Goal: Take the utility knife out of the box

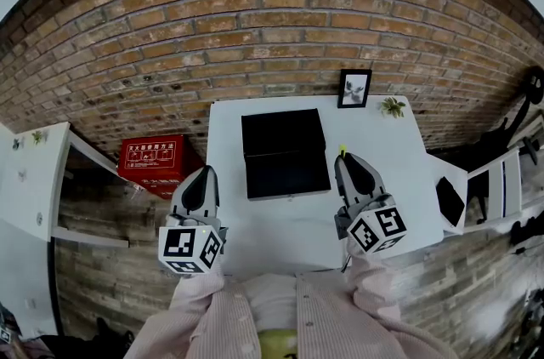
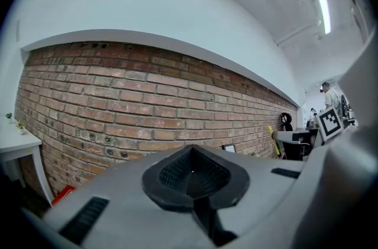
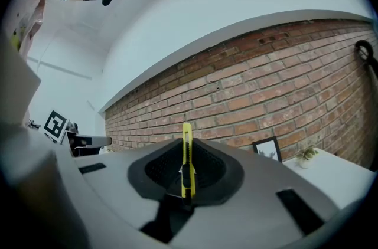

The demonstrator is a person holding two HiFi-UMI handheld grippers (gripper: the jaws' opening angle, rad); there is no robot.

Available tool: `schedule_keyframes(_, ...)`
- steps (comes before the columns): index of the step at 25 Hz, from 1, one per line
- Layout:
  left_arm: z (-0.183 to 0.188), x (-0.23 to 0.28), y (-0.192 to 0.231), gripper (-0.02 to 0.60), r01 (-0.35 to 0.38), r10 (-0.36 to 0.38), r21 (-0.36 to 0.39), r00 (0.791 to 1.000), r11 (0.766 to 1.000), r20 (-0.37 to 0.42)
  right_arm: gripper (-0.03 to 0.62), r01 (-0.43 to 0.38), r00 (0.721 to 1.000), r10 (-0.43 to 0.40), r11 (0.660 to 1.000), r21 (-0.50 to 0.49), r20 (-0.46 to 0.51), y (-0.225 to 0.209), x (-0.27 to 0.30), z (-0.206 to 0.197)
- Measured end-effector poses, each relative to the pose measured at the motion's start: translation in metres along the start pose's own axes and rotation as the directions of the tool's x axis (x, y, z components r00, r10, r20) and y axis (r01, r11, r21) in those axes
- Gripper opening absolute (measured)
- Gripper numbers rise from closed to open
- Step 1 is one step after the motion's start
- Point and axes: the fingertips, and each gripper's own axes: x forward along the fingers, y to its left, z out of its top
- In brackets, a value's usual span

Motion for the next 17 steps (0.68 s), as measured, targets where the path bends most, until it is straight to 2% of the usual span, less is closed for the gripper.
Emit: schedule_keyframes(17, -0.007, 0.004, 0.001, -0.008, -0.003, 0.003, 0.000, 1.000, 1.000, -0.018, 0.051, 0.015, 0.999, -0.015, 1.000, -0.013, -0.030, -0.009, 0.000, -0.009)
